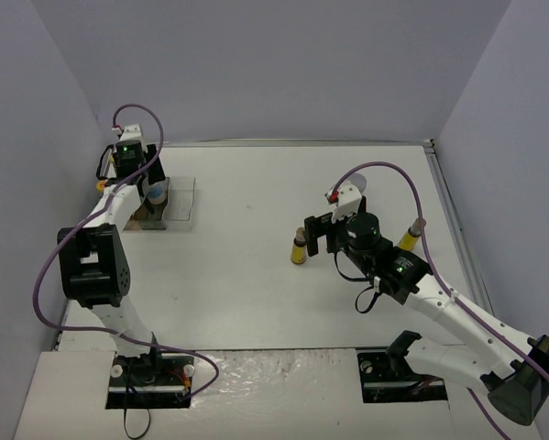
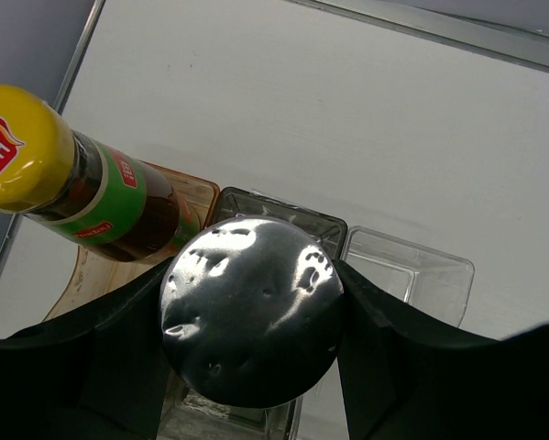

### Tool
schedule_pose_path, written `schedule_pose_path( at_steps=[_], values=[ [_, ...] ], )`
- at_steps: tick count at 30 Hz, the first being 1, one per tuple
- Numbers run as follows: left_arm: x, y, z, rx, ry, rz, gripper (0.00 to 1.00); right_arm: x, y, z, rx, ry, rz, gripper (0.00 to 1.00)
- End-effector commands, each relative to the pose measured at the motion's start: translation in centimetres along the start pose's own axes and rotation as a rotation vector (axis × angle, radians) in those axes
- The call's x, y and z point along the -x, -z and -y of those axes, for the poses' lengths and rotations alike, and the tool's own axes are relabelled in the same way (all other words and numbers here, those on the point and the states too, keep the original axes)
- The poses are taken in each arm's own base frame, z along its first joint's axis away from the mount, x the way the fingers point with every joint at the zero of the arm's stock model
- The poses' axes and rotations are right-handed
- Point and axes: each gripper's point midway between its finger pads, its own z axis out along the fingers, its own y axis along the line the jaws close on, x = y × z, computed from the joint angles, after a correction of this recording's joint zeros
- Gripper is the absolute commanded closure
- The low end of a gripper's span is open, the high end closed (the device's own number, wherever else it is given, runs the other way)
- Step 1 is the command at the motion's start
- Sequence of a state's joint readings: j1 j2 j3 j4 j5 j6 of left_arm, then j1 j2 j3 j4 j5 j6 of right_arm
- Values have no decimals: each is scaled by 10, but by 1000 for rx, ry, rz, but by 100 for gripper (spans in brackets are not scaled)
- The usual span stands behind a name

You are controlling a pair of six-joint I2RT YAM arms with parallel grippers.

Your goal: Organize the condiment bottles

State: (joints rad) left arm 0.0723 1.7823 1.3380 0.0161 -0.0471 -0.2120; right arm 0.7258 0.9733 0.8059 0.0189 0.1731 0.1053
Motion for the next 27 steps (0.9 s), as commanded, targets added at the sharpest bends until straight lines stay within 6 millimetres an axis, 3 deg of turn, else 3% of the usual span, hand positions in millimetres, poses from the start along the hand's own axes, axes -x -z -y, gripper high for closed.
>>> schedule_pose_path(
  at_steps=[1, 12, 20, 27],
  values=[
    [61, 8, 12, -47, -2, 214, 94, 32, 2, 5, -27, -44, 107, 0],
    [49, -2, 17, -74, -14, 205, 83, 33, 1, 5, -34, -57, 108, 0],
    [50, 4, 15, -73, -25, 204, 42, 40, 0, 7, -51, -63, 117, 0],
    [60, 22, 14, -73, -25, 212, 18, 53, -1, 15, -107, -70, 138, 0]
  ],
)
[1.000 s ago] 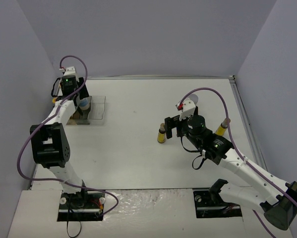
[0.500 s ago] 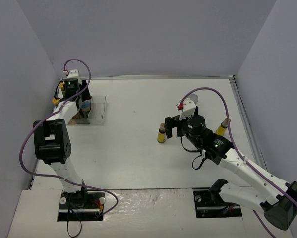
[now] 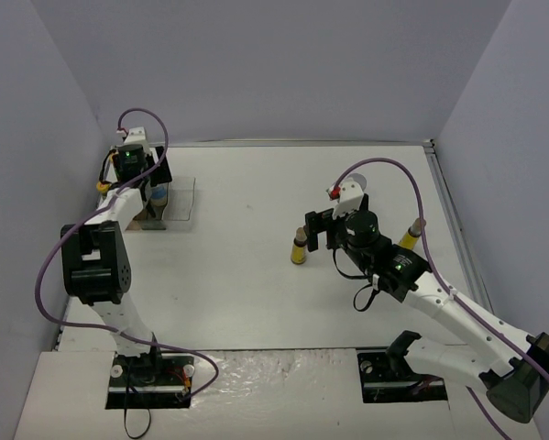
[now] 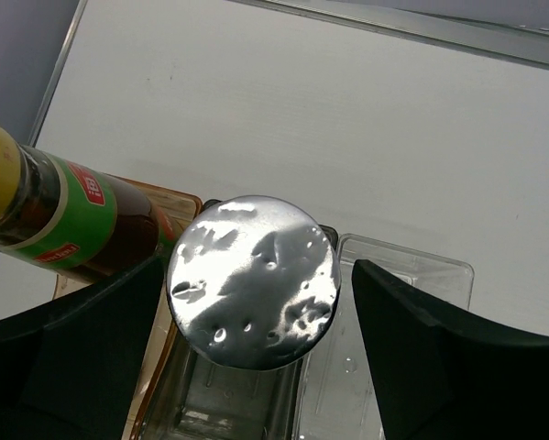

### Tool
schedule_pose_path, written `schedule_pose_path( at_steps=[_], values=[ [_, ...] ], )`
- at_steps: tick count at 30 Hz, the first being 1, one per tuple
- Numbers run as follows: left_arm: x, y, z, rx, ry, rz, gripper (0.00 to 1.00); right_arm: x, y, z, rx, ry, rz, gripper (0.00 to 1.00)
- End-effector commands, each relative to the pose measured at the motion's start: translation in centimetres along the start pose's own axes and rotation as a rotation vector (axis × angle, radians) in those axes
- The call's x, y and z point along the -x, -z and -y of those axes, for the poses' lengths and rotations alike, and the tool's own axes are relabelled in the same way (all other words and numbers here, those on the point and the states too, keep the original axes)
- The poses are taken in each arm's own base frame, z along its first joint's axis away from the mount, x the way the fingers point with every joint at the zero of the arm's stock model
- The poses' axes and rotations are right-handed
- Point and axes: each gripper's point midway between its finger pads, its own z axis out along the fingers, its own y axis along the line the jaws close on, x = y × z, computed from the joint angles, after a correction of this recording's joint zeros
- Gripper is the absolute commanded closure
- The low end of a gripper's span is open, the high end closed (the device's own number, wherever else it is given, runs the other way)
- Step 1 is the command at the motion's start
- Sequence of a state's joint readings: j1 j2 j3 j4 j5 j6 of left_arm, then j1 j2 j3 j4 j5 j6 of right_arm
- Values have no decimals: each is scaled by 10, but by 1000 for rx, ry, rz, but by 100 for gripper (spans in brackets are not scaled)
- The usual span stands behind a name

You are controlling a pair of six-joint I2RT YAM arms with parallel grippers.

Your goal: Organize the condiment bottles

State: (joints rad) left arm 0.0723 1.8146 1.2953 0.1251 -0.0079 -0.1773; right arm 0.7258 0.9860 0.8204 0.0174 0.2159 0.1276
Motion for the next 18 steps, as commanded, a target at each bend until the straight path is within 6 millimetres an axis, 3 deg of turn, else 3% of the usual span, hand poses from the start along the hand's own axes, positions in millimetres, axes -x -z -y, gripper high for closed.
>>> schedule_pose_path(
  at_steps=[1, 4, 8, 13, 18],
  values=[
    [70, 37, 7, -27, 4, 183, 16, 51, -1, 11, -79, -51, 133, 0],
    [82, 58, 7, -33, 8, 204, 7, 61, -4, 26, -174, -57, 138, 0],
    [91, 92, 9, -43, 17, 189, 3, 67, -10, 52, -296, -77, 120, 0],
    [77, 143, 34, -157, 71, 125, 3, 57, -37, 95, -432, -133, 25, 0],
    [42, 189, 71, -257, 14, 38, 3, 53, -66, 128, -464, -185, -30, 0]
  ],
)
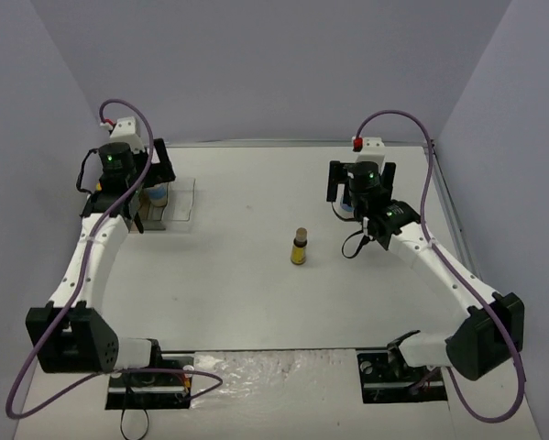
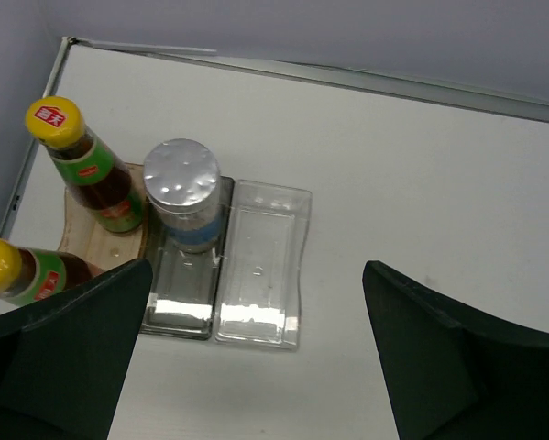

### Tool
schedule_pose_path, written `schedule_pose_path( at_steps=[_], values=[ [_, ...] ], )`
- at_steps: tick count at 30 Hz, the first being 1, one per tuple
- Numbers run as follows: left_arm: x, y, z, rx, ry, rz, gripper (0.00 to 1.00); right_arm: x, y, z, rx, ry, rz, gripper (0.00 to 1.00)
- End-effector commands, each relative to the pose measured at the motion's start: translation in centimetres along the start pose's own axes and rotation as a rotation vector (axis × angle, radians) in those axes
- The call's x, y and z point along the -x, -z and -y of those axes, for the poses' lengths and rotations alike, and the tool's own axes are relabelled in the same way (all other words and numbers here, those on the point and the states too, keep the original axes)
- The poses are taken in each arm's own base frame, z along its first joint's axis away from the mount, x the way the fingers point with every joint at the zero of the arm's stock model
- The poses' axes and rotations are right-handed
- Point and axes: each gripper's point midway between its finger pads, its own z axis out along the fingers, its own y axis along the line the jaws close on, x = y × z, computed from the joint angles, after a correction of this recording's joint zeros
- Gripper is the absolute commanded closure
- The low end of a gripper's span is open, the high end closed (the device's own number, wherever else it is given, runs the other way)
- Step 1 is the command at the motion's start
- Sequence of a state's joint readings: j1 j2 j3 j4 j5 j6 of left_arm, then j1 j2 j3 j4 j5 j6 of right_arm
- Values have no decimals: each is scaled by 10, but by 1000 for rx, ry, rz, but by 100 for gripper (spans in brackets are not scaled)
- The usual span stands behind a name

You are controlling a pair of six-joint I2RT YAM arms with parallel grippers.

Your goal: Organize the condiment bottles

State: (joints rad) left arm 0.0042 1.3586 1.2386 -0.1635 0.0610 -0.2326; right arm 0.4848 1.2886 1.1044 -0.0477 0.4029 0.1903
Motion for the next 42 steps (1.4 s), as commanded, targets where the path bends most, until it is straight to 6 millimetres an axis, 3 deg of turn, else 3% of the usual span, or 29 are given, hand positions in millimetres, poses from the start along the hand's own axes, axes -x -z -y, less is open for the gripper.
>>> schedule_pose_path(
  at_steps=[1, 5, 11, 15, 18, 25, 34, 42],
  values=[
    [-20, 47, 49, -139, -23, -61, 3, 18, -30, 15, -38, -67, -8, 0],
    [-43, 75, 68, -201, -36, -104, 3, 7, -70, 28, -48, -61, -77, 0],
    [-61, 113, 71, -245, 22, -113, 3, -4, -115, 54, -49, -82, -140, 0],
    [-77, 129, 62, -230, 13, -135, 3, -20, -139, 54, -38, -80, -184, 2],
    [-85, 138, 56, -216, -7, -151, 3, -33, -146, 45, 13, -71, -220, 5],
    [-94, 142, 54, -216, -3, -171, 3, -51, -146, 36, 67, -74, -240, 10],
    [-96, 140, 54, -217, -7, -170, 3, -37, -114, 47, 37, -104, -184, 11],
    [-94, 136, 56, -221, -10, -168, 3, -16, -102, 51, 33, -101, -131, 11]
  ],
)
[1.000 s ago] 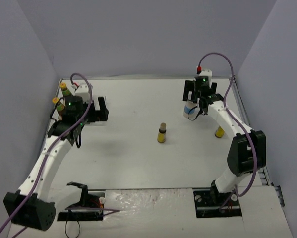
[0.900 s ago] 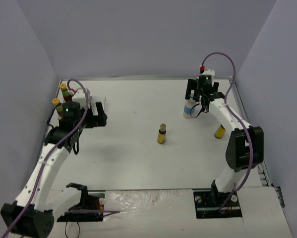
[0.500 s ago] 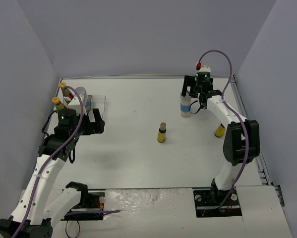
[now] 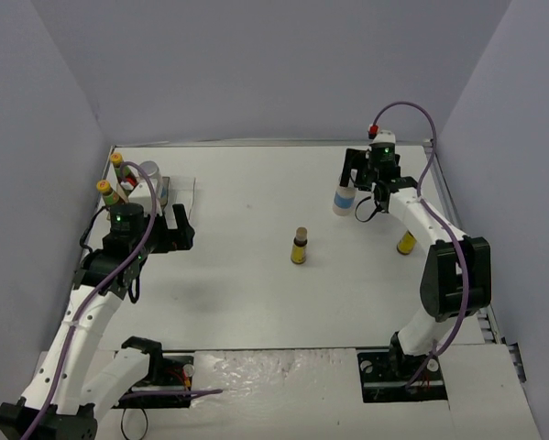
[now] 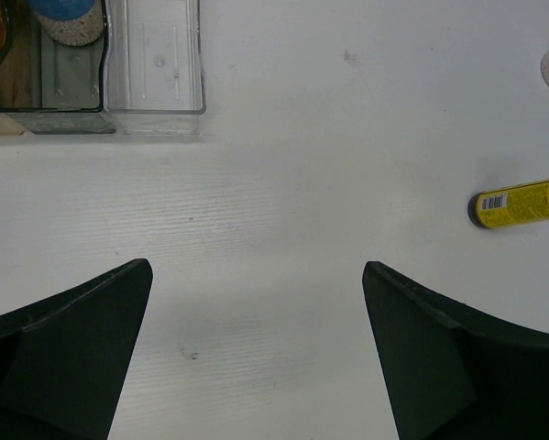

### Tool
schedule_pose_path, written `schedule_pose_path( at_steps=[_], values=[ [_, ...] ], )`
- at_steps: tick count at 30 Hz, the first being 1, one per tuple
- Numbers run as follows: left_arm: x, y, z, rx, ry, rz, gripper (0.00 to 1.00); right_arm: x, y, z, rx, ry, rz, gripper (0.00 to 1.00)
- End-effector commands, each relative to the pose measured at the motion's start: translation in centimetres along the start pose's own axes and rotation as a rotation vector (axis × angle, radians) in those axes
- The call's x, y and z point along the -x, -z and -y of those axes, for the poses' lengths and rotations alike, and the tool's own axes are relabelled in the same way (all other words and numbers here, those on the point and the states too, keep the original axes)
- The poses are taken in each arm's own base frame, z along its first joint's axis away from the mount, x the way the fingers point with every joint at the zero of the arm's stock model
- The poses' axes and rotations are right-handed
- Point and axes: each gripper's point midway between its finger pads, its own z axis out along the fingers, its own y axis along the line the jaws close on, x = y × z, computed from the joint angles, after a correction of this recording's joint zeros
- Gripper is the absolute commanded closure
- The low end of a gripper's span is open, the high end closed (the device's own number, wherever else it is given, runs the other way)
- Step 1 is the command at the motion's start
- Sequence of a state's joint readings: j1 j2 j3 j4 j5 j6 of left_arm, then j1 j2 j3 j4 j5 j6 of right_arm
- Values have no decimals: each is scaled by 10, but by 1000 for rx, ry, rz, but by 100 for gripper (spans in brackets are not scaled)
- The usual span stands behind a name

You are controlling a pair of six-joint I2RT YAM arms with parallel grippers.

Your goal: Organize the condiment bottles

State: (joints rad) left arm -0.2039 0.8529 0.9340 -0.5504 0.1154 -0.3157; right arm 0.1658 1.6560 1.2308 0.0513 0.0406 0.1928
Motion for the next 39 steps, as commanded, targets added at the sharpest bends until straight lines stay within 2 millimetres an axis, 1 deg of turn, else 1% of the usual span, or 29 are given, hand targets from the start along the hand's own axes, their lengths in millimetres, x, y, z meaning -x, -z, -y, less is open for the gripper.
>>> schedule_pose_path(
  at_steps=[1, 5, 10, 12, 17, 21, 24, 27, 29, 30, 32, 33, 34, 36, 38, 39],
  values=[
    [21, 0, 7, -22, -8, 63, 3, 28, 24, 1, -2, 16, 74, 10],
    [22, 0, 6, -18, -10, 63, 3, 43, 31, -6, 30, 31, 106, 8],
    [22, -1, 6, -18, -10, 62, 3, 50, 31, -18, 71, 65, 116, 2],
    [22, -2, 6, -17, -13, 61, 3, 47, 29, -29, 110, 87, 106, 0],
    [22, -1, 6, -19, -20, 59, 3, 39, 15, -38, 115, 115, 78, 0],
    [22, 1, 6, -17, -22, 59, 3, 32, 1, -35, 85, 117, 57, 0],
    [20, 2, 5, -14, -26, 55, 3, 25, -10, -30, 56, 125, 36, 0],
    [19, 4, 4, -11, -32, 49, 3, 15, -20, -29, 51, 134, 8, 3],
    [18, 5, 4, -9, -35, 47, 3, 8, -26, -29, 54, 143, -8, 8],
    [18, 6, 3, -8, -38, 48, 3, 6, -29, -30, 59, 151, -15, 13],
    [18, 6, 3, -5, -41, 47, 3, 5, -31, -34, 82, 164, -17, 20],
    [18, 7, 2, -2, -43, 47, 3, 3, -32, -39, 107, 179, -21, 27],
    [19, 8, 2, -3, -45, 49, 3, 3, -32, -41, 117, 180, -22, 28],
    [18, 8, 2, -2, -46, 47, 3, 4, -30, -51, 147, 212, -11, 45],
    [17, 6, 2, -1, -45, 44, 3, 4, -28, -64, 181, 233, -9, 58],
    [17, 6, 2, -2, -45, 44, 3, 4, -26, -73, 202, 254, -4, 62]
  ],
)
